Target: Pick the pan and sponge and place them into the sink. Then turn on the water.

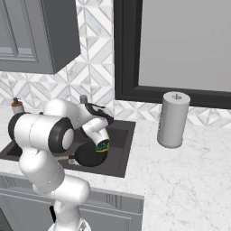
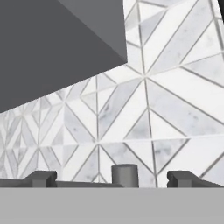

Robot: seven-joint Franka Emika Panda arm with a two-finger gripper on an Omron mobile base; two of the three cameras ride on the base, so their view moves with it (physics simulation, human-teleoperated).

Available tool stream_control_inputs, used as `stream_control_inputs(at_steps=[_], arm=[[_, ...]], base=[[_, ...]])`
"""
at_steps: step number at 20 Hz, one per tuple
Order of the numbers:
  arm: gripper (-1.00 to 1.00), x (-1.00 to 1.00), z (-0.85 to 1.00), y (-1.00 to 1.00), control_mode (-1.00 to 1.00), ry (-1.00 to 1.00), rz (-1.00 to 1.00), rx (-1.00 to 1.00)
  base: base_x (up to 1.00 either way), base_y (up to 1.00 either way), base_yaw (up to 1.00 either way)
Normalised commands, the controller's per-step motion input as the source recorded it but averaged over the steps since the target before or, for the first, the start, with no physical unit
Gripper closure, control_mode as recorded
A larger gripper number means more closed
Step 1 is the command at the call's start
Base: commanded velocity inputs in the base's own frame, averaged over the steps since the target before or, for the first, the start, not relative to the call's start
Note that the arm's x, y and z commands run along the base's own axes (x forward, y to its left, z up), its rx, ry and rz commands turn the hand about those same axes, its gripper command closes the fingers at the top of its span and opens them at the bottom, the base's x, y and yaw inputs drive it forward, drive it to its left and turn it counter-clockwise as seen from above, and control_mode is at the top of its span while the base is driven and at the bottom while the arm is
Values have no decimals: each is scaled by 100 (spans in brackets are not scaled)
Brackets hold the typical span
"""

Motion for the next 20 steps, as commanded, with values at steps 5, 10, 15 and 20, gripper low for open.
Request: stream_control_inputs(at_steps=[5, 10, 15, 20], arm=[[-100, 10, -5, 0, -100, 0, 0, -2], [-100, 15, -13, 0, -100, 0, 0, -6], [-100, 13, -13, 0, -100, 0, 0, -4], [-100, 19, -8, 2, -100, 0, -2, -2]], base=[[0, 0, 0], [0, 0, 0], [0, 0, 0], [0, 0, 0]])
